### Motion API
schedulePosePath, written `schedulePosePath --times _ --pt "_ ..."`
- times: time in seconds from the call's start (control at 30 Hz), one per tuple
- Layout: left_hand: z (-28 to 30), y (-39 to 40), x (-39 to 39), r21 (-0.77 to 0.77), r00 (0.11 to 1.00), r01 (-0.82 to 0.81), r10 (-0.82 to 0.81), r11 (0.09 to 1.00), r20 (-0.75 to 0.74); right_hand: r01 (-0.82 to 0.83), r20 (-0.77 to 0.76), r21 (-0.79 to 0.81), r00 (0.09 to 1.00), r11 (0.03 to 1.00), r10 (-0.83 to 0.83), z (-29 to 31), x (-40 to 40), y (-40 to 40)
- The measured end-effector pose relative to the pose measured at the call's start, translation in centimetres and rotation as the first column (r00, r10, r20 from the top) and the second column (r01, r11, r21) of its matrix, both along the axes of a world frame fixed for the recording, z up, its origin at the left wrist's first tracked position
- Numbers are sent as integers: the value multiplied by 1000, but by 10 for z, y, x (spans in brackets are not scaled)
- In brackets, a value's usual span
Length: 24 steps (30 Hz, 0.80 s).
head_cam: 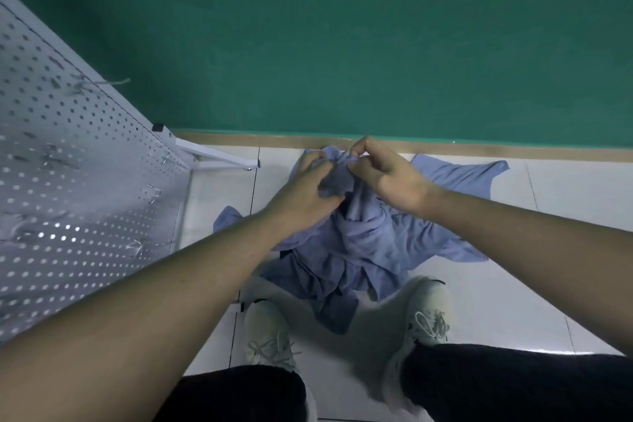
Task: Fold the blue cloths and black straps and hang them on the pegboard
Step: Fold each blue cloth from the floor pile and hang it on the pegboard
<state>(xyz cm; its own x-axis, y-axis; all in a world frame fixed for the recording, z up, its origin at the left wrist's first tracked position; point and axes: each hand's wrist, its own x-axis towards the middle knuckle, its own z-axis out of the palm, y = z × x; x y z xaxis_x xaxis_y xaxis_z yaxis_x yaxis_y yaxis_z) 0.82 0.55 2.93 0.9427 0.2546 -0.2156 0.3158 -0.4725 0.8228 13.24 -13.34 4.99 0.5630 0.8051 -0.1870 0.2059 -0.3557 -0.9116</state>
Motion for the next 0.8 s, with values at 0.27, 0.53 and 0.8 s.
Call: schedulePosePath --times 0.27,0.53,0.8 --pt "85 -30 -17 268 992 -35 1 963 126 45 127 85 990 995 -55 81 -22 -39" --pt "166 -47 -47 173 980 -64 29 983 196 5 327 93 945 996 -35 160 -50 -76" --pt "253 -54 -83 348 987 47 -96 936 126 -59 400 74 916 995 25 249 -79 -110"
